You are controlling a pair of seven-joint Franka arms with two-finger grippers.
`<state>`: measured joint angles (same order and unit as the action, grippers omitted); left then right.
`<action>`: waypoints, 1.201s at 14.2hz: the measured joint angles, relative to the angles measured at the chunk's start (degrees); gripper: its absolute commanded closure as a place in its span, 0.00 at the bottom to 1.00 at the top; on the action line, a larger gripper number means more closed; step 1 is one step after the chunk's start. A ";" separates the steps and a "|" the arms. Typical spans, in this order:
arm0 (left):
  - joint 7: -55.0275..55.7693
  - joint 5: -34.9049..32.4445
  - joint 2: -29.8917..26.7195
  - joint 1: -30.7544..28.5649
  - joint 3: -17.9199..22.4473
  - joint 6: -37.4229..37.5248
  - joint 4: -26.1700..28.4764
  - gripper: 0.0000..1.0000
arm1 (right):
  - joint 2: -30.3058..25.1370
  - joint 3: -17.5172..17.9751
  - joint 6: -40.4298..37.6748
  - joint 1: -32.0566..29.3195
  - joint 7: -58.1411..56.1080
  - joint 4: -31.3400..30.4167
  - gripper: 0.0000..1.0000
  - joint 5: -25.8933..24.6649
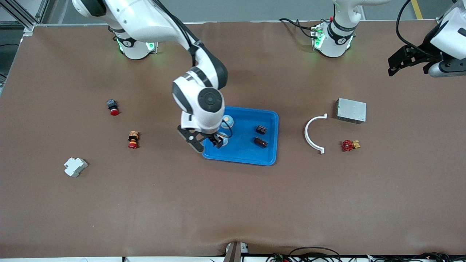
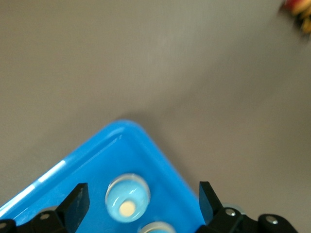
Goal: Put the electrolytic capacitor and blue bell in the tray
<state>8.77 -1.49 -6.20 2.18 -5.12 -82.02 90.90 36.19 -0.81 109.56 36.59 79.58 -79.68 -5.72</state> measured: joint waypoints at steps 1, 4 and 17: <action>0.01 0.00 0.02 -0.01 0.03 0.00 0.00 0.00 | -2.00 -0.05 -0.79 -1.96 -4.85 -1.00 0.00 0.02; 0.02 0.00 0.18 -0.02 0.05 0.00 0.00 0.00 | -8.37 -0.28 -1.14 -7.72 -21.08 -6.58 0.00 0.02; 0.02 0.00 0.24 0.04 -0.31 -0.01 -0.36 0.00 | -22.74 -0.53 -6.55 -32.18 -77.03 -13.14 0.00 0.03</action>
<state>8.78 -1.49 -5.96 2.22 -5.42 -82.03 90.54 13.45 -1.35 103.01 4.41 2.56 -92.83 -5.69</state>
